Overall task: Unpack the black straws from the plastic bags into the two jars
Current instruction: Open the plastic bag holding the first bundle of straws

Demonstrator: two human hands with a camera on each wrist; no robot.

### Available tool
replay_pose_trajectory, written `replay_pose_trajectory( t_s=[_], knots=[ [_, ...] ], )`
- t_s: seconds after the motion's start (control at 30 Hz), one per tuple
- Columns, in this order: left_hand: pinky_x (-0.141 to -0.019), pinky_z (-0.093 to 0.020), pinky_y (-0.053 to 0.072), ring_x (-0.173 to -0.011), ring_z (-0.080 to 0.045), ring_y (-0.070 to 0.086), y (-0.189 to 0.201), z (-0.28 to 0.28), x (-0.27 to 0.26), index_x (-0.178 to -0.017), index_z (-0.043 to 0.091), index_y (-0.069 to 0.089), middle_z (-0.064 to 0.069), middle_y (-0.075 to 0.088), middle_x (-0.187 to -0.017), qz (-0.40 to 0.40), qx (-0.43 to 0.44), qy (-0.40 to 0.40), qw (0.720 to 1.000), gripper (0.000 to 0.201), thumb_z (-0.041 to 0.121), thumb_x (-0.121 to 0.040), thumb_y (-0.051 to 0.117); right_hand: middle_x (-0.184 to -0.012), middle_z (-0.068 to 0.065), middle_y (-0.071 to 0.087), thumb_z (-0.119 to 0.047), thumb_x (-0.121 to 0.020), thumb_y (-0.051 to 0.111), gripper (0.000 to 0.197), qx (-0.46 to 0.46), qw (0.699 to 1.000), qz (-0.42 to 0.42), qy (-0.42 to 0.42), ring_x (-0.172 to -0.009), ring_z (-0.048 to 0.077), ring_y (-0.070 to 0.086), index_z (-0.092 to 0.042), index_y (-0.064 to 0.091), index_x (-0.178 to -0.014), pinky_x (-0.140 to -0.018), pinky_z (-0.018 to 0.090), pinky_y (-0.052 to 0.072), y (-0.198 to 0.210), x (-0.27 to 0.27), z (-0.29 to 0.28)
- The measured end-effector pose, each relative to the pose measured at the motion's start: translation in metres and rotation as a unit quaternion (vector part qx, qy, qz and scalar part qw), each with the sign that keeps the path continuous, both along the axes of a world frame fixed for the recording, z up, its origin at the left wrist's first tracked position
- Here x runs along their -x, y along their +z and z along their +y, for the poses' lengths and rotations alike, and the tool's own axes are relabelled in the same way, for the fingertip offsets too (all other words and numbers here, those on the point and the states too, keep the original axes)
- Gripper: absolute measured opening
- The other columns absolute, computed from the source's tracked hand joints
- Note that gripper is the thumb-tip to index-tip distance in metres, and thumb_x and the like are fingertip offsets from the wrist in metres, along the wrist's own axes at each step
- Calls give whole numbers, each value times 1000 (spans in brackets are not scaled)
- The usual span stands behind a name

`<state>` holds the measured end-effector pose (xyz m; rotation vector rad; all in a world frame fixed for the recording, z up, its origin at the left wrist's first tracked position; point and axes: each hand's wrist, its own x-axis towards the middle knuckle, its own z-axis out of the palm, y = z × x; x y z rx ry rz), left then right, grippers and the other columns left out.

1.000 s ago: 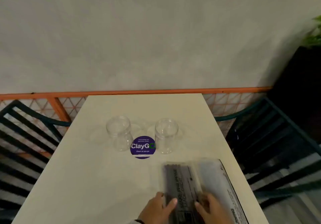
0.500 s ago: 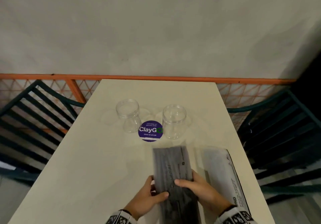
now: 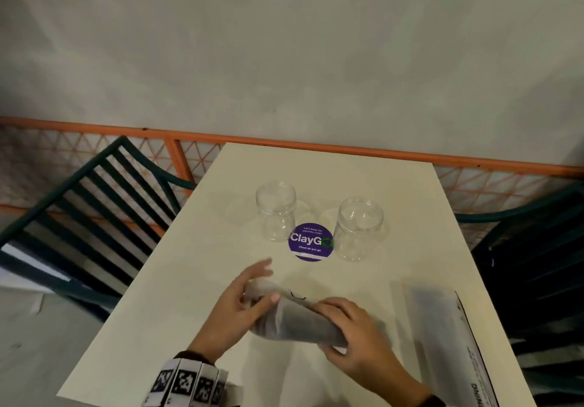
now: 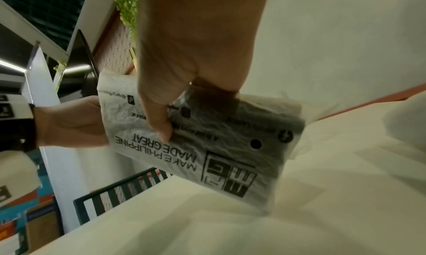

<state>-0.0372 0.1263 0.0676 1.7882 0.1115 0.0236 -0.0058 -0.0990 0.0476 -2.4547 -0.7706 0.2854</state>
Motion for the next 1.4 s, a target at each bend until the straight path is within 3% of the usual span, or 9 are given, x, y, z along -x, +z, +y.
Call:
replay_pose_trajectory(
  t_s=[0.1, 0.23, 0.37, 0.53, 0.73, 0.87, 1.13, 1.27, 1.4],
  knots=[
    [-78, -21, 49, -85, -4, 64, -9, 17, -8, -86, 33, 70, 13, 72, -90, 8, -50, -29, 998, 13, 30, -73, 73, -130, -23, 40, -50, -78, 55, 54, -20, 999, -22, 20, -113, -14, 26, -47, 38, -129, -106, 20, 32, -16, 4, 2],
    [-71, -27, 47, -76, -15, 63, -19, 30, -17, -78, 22, 68, -4, 71, -82, 3, -58, 0, 998, 30, 48, -66, 61, -130, -28, 23, -84, -64, 36, 79, -11, 997, 76, 32, -122, -8, 20, -47, 31, -133, -108, 20, 19, -10, 9, 0],
    [-67, -30, 47, -70, -19, 55, -20, 39, -26, -82, 23, 60, -15, 62, -73, 6, -32, 4, 999, 14, 38, -82, 59, -115, -27, 33, -63, -84, 39, 48, -7, 998, 34, -60, -111, -4, 32, -39, 46, -124, -97, 16, 21, -9, -5, 2],
    [-61, -20, 48, -69, -15, 52, -17, 46, -33, -90, 22, 47, -7, 53, -84, -3, -4, -51, 999, 8, 16, -94, 46, -99, -9, 61, -34, -87, 53, 16, -14, 994, -53, -92, -93, 11, 57, -25, 63, -96, -86, 32, 46, -9, -30, 5],
    [-82, -5, 44, -112, 10, 45, -15, 64, -33, -97, 42, 63, 24, 44, -122, -15, -106, -173, 979, 49, 60, -53, 74, -109, -4, 56, -38, -89, 47, 23, -7, 990, -97, -102, -100, 5, 43, -20, 61, -95, -88, 24, 33, 1, -43, 7],
    [-78, -16, 49, -96, -1, 60, -14, 72, -37, -75, 35, 72, 24, 58, -112, -87, -136, -96, 982, 13, 45, -66, 71, -99, -3, 64, -48, -82, 44, 32, -17, 967, -180, -178, -97, 4, 43, -23, 64, -82, -84, 30, 33, 4, -38, 11],
    [-73, -6, 44, -85, 6, 61, 3, 68, -35, -82, 40, 65, 28, 65, -93, -138, -163, -111, 971, 14, 47, -73, 57, -85, -18, 62, -75, -76, 28, 67, -77, 962, -135, -226, -76, -7, 49, -23, 69, -85, -76, 18, 37, 18, -24, 18],
    [-70, -2, 41, -82, 6, 60, 4, 72, -41, -75, 44, 65, 28, 67, -84, -149, -167, -30, 974, 34, 10, -78, 69, -78, -30, 58, -44, -81, 61, 5, -101, 958, -80, -257, -79, -3, 55, -40, 61, -80, -73, 15, 39, 21, -19, 1],
    [-74, -5, 41, -82, 1, 61, 9, 71, -44, -76, 54, 61, 30, 65, -85, -144, -237, -33, 960, 24, 31, -78, 64, -79, -12, 67, -18, -83, 66, 23, -180, 942, -5, -285, -84, 0, 56, -40, 60, -77, -66, 6, 43, 24, -13, -17]
  ],
)
